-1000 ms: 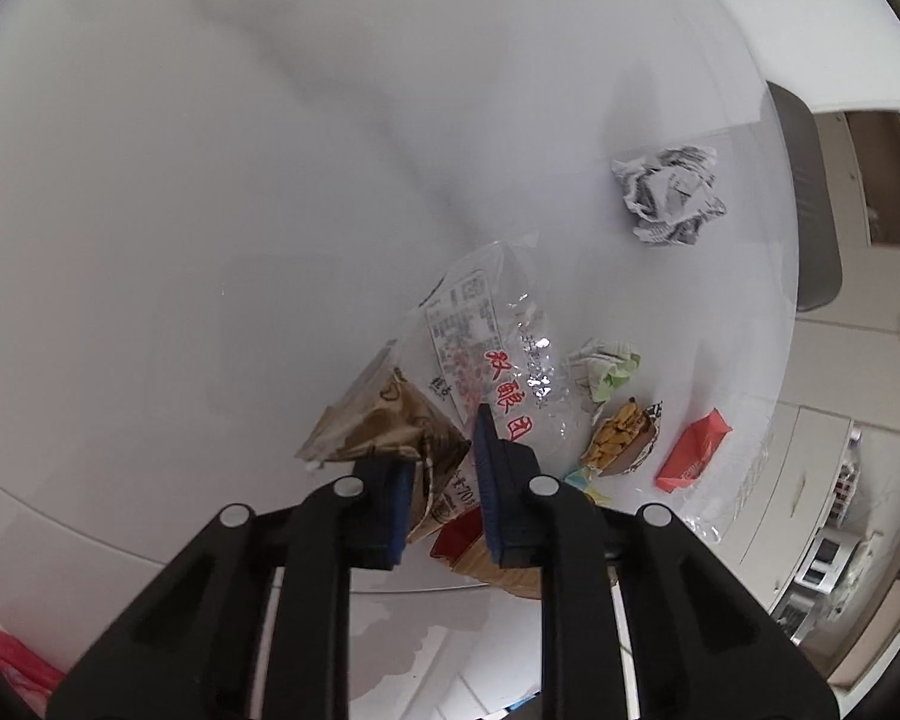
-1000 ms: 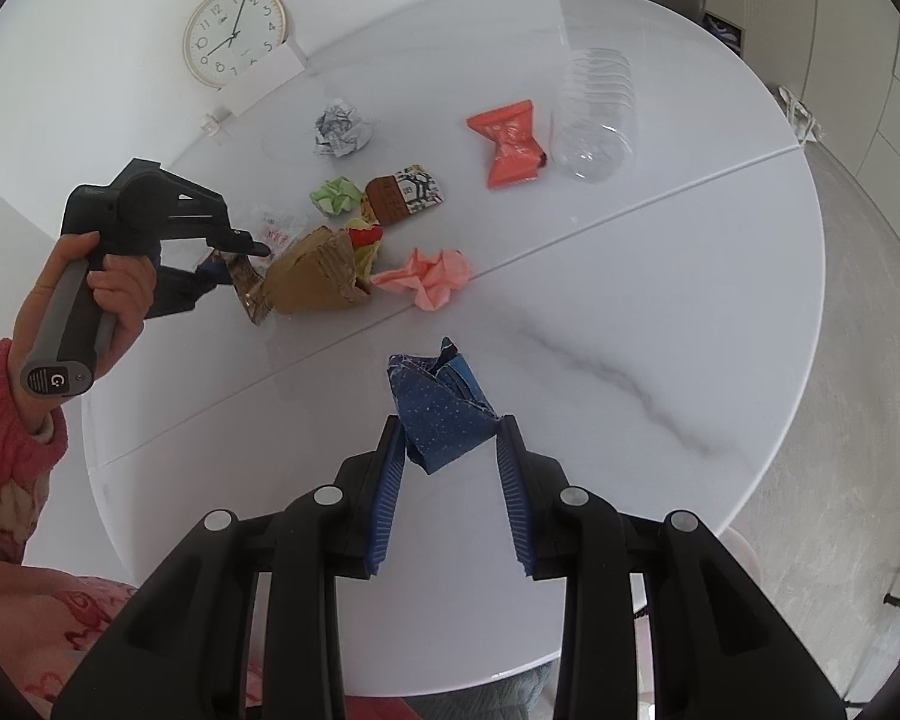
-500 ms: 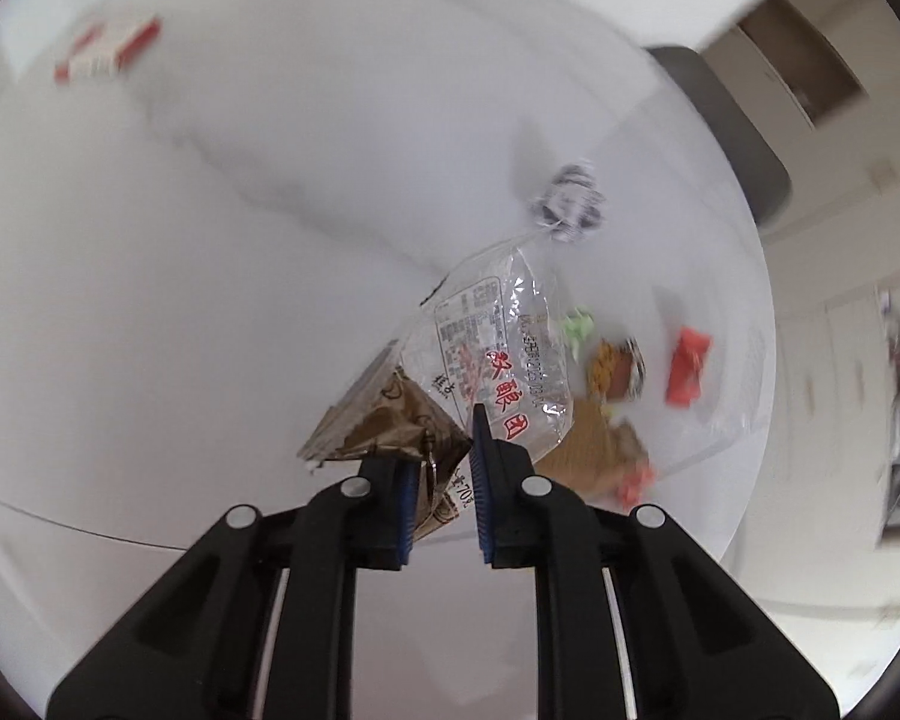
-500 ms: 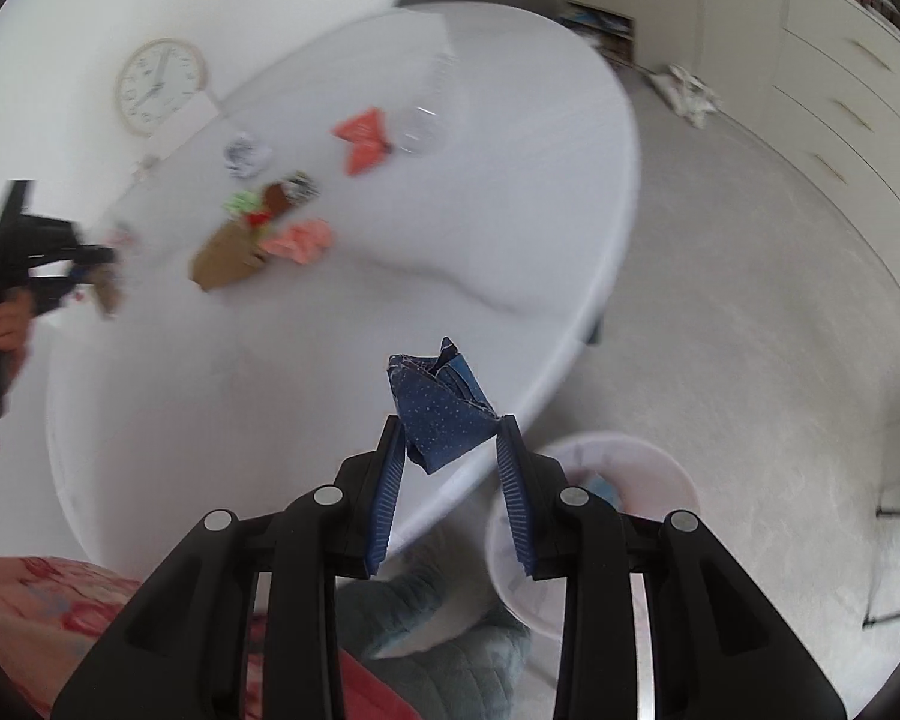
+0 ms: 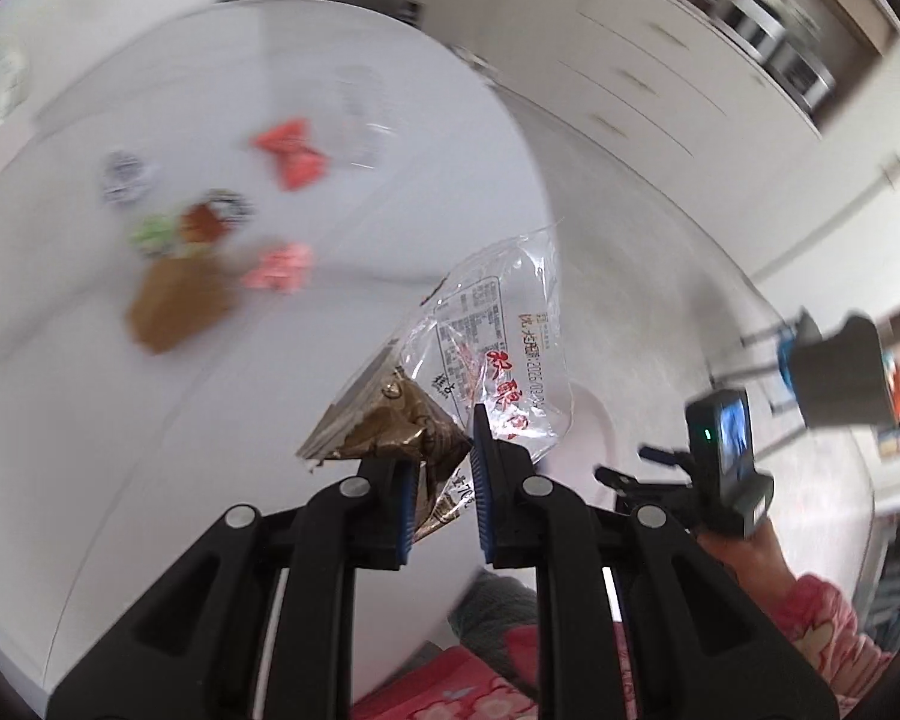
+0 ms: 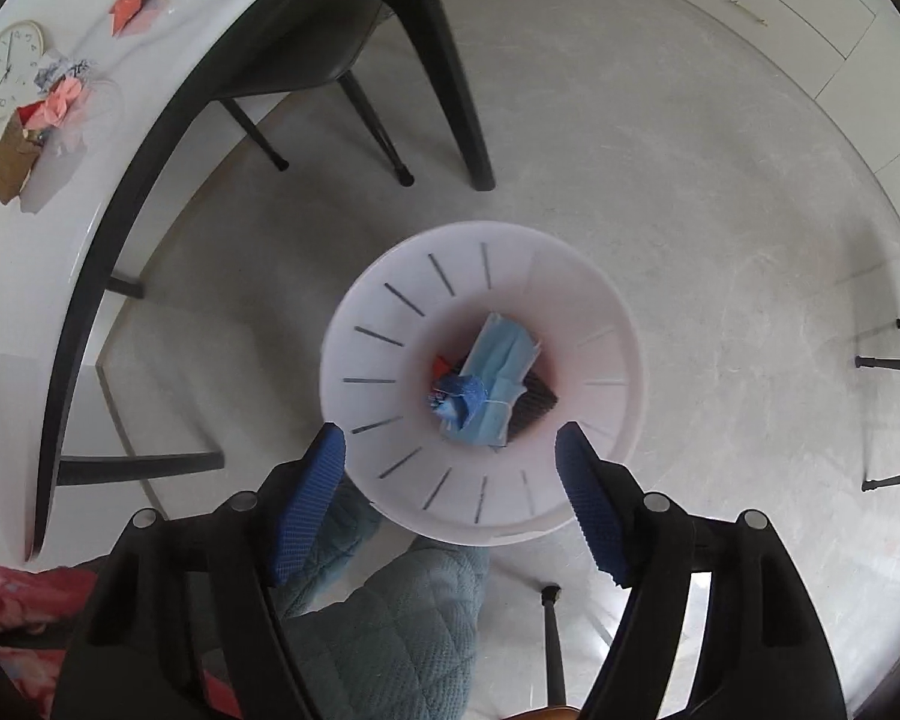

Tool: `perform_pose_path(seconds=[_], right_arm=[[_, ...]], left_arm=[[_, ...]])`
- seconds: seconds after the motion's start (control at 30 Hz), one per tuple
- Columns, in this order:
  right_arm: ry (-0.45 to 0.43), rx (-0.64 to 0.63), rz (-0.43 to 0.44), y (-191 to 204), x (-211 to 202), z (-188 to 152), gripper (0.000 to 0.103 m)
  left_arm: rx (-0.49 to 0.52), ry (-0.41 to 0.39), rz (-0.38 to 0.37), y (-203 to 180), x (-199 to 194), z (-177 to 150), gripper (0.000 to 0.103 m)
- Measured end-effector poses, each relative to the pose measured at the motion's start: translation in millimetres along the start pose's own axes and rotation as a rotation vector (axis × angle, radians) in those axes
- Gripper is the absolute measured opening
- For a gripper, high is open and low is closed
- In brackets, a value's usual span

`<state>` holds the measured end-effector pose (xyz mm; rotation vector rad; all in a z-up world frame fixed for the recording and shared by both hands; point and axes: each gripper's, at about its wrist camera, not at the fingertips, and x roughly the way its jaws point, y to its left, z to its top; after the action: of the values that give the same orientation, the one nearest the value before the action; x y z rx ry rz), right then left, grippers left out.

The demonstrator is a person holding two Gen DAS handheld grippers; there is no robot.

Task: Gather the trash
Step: 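Drop the blue wrapper with the right tool while the left tool drops the snack bag into the wastebasket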

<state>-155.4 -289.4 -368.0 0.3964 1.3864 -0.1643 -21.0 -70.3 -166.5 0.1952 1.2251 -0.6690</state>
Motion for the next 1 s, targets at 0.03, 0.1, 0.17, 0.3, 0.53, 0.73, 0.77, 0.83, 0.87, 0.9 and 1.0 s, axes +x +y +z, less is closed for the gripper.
perform_pose_path(seconds=[0.03, 0.1, 0.17, 0.3, 0.53, 0.73, 0.77, 0.83, 0.87, 0.9, 1.0], right_arm=[[-0.015, 0.01, -0.001, -6, -8, -1, 0.079], [-0.051, 0.035, -0.025, -19, -32, -2, 0.084], [-0.065, 0.057, -0.071, -33, -55, -3, 0.087], [-0.106, 0.092, -0.135, -59, -99, -10, 0.091], [-0.199, 0.157, -0.149, -89, -162, -17, 0.095], [-0.248, 0.209, -0.103, -97, -179, -8, 0.095], [-0.252, 0.213, -0.099, -97, -182, -7, 0.095], [-0.264, 0.216, -0.092, -93, -188, -5, 0.095], [-0.271, 0.214, -0.089, -91, -190, -4, 0.095], [-0.28, 0.208, -0.086, -86, -193, -1, 0.095], [-0.297, 0.177, -0.084, -74, -200, 3, 0.095]], left_arm=[[0.026, 0.017, -0.019, -13, 8, -1, 0.016], [0.088, 0.062, -0.046, -43, 31, -1, 0.016], [0.153, 0.106, -0.061, -68, 50, -2, 0.017], [0.264, 0.208, -0.085, -114, 92, -12, 0.017], [0.264, 0.252, -0.074, -146, 126, -22, 0.069], [0.23, 0.181, -0.064, -139, 102, -12, 0.088], [0.211, 0.165, -0.055, -134, 94, -8, 0.089], [0.156, 0.119, -0.027, -123, 80, 1, 0.093], [0.13, 0.091, -0.012, -115, 70, 4, 0.094], [0.1, 0.057, 0.009, -105, 59, 6, 0.095], [0.044, -0.019, 0.081, -77, 33, 10, 0.095]])
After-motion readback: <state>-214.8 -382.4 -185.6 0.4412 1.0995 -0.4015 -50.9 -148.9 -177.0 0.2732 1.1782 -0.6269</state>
